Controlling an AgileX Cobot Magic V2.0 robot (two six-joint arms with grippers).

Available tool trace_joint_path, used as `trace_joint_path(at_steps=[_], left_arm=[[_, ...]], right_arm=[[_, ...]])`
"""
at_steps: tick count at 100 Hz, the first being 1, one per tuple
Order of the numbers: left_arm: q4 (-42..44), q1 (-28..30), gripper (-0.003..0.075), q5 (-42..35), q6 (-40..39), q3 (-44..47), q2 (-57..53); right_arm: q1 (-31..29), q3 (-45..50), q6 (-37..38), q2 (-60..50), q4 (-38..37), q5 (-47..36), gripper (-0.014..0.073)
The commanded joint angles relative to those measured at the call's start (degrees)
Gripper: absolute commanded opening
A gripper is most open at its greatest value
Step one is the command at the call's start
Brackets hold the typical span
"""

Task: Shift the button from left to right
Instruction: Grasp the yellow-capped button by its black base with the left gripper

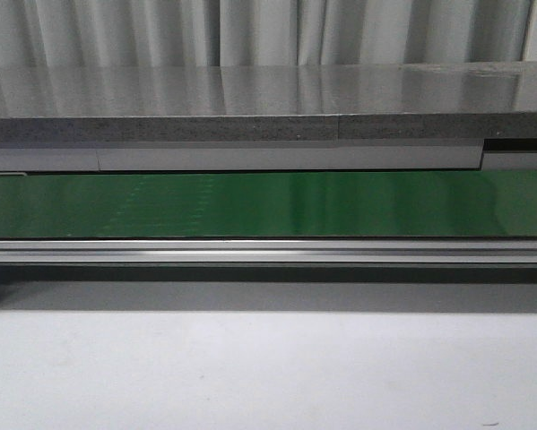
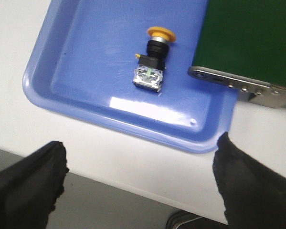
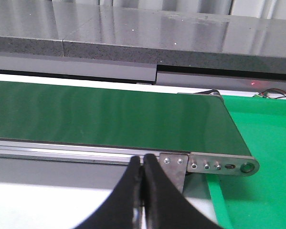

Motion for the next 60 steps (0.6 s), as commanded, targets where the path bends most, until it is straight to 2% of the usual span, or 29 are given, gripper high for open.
trace_joint_path(at_steps=[1, 20, 34, 60], left_arm=[[-1.6, 2.2, 0.0567, -3.0, 1.8, -4.0, 4.2], [-8.0, 5.5, 0.0567, -3.9, 6.9, -9.9, 17.6], [-8.5, 6.4, 0.0567, -3.8, 7.8, -14.1, 25.7], [-11.5, 6.4, 0.0567, -4.9, 10.1, -17.5, 34.1]], right_arm=[[0.1, 0.0, -0.2, -1.0, -0.6, -4.7, -0.0068], [0.1, 0.0, -0.2, -1.0, -0.6, -4.7, -0.0068], [0.1, 0.0, -0.2, -1.0, -0.6, -4.7, -0.0068], [0.1, 0.0, -0.2, -1.0, -0.6, -4.7, -0.0068]])
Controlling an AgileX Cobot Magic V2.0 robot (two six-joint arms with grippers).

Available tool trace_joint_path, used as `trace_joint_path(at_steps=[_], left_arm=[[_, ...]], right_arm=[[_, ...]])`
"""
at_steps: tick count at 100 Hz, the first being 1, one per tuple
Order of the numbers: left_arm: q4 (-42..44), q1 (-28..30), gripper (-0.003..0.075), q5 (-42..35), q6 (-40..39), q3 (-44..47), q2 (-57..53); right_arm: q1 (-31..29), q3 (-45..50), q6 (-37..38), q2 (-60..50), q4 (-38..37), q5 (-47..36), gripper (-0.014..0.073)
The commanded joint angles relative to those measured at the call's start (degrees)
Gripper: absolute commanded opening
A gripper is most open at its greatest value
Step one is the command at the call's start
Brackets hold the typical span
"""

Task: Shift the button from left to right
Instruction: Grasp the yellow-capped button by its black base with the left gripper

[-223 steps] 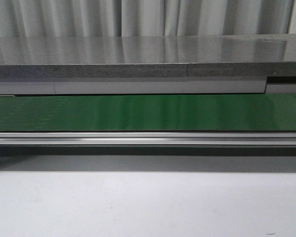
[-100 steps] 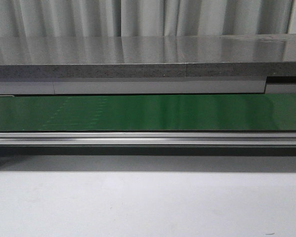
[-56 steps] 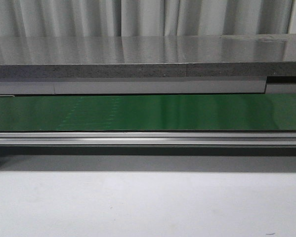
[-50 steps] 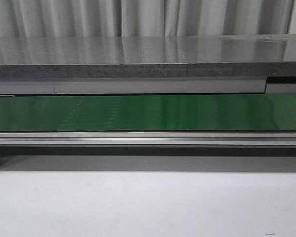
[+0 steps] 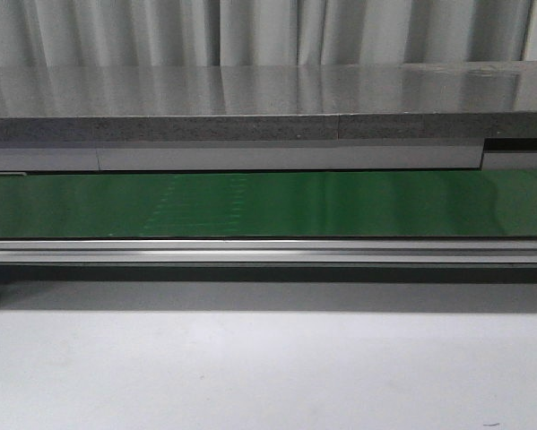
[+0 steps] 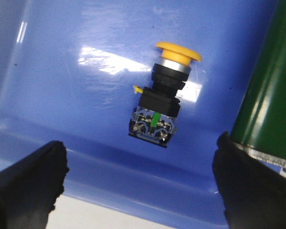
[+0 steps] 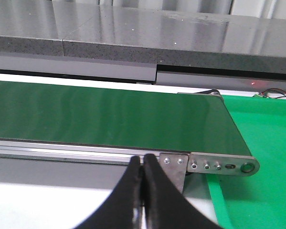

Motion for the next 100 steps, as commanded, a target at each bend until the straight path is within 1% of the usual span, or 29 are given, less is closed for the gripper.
trace_joint_path(at_steps=[1, 25, 39, 76, 86, 100], left_arm=[[-1.5, 0.1, 0.0567, -2.0, 0.8, -2.3, -0.3], [-1.5, 0.1, 0.0567, -2.8, 0.8, -4.5, 3.7], [-1.5, 0.1, 0.0567, -4.2, 0.8, -4.6, 5.1], [-1.4, 0.1, 0.0566, -5.0, 0.8, -5.5, 10.7], [-1.4, 0.1, 0.0536, -5.6, 0.8, -5.5, 11.7], [-1.5, 0.1, 0.0444, -5.7, 0.8, -5.5, 13.0]], right_arm=[[0.1, 0.0, -0.2, -1.0, -0.6, -4.7, -0.0068], [0.1, 0.0, -0.2, -1.0, -0.6, -4.7, -0.0068], [0.1, 0.0, -0.2, -1.0, -0.6, -4.7, -0.0068], [0.1, 0.0, -0.2, -1.0, -0.6, -4.7, -0.0068], [0.1, 0.0, -0.2, -1.0, -0.6, -4.7, -0.0068], [0.1, 0.0, -0.2, -1.0, -0.6, -4.7, -0.0068]])
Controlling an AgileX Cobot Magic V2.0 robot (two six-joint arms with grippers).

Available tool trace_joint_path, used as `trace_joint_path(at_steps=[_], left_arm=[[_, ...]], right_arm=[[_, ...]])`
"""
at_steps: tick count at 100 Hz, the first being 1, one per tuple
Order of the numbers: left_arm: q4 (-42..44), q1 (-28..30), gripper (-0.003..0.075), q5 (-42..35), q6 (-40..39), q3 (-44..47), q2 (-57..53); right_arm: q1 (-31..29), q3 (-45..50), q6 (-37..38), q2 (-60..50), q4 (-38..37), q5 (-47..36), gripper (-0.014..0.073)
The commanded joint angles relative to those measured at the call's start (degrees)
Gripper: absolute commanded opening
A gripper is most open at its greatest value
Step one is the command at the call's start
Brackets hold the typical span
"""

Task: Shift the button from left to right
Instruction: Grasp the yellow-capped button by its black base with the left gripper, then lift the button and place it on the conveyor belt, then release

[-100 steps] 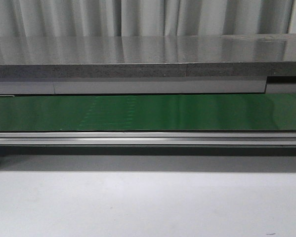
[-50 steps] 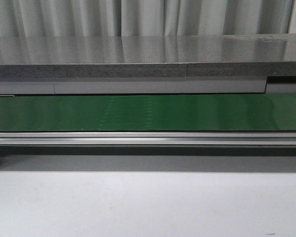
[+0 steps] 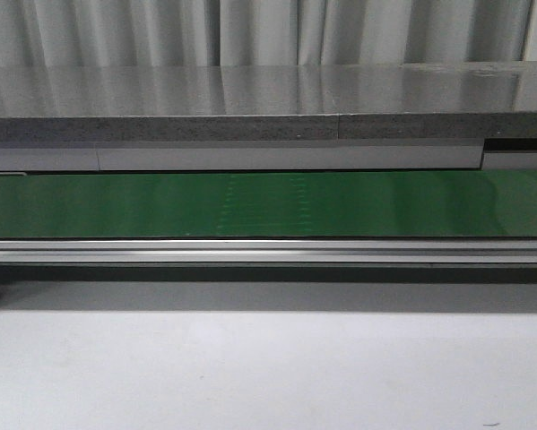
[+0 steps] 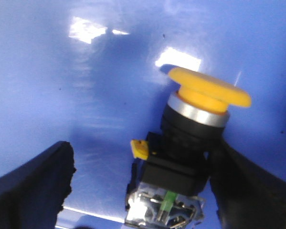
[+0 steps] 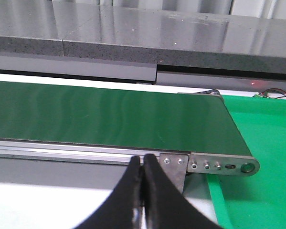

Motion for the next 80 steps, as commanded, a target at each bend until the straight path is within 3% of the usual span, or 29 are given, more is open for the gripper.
trace_joint_path(at_steps=[1, 42, 80], left_arm=[[-0.6, 0.1, 0.0439, -1.1, -0.1, -1.6, -1.9], [-0.9, 0.1, 0.0004, 0.9, -0.1, -3.7, -4.5], [-6.9, -3.0, 0.0005, 2.2, 2.7, -7.3, -16.0]], right_arm=[[0.1, 0.0, -0.2, -1.0, -0.6, -4.7, -0.0068], [0.1, 0.0, -0.2, -1.0, -0.6, -4.7, -0.0068], [0.1, 0.0, -0.2, -1.0, -0.6, -4.7, -0.0068]])
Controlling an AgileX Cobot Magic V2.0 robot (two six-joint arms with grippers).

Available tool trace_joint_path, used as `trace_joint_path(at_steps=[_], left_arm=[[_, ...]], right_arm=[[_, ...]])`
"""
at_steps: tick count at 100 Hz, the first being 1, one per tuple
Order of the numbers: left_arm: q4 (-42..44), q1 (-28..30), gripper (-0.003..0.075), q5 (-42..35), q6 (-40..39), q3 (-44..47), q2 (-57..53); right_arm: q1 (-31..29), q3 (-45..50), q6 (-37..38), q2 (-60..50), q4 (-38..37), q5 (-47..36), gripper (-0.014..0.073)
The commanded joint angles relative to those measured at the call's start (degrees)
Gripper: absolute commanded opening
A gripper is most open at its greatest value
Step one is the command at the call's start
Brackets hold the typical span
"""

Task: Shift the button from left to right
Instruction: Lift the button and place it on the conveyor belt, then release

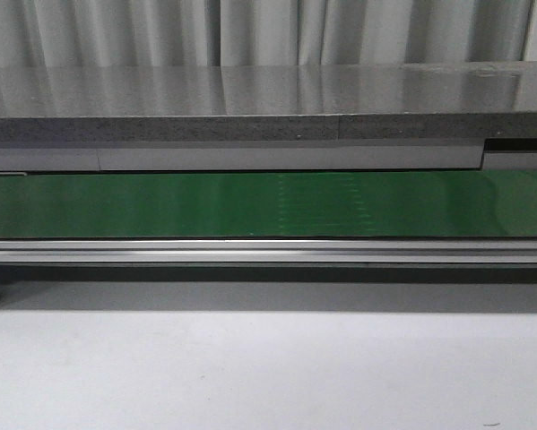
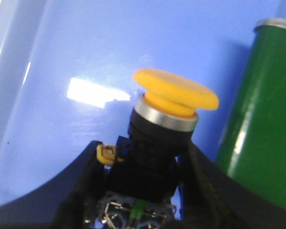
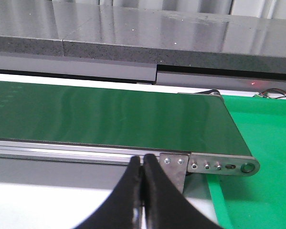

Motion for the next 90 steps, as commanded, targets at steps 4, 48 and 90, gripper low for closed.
trace_joint_path(at_steps=[4, 48, 90], left_arm=[[-2.4, -2.8, 0.0005, -0.7, 0.9, -1.8, -3.8], [-2.4, -13.9, 0.0006, -0.5, 0.9, -1.8, -1.5], [-3.9, -14.7, 0.0368, -0.8, 0.8, -1.8, 0.8]], right_arm=[[0.1, 0.0, -0.2, -1.0, -0.6, -4.7, -0.0068], [0.1, 0.0, -0.2, -1.0, -0.6, -4.6, -0.0068], [0.1, 0.0, -0.2, -1.0, -0.6, -4.6, -0.0068]])
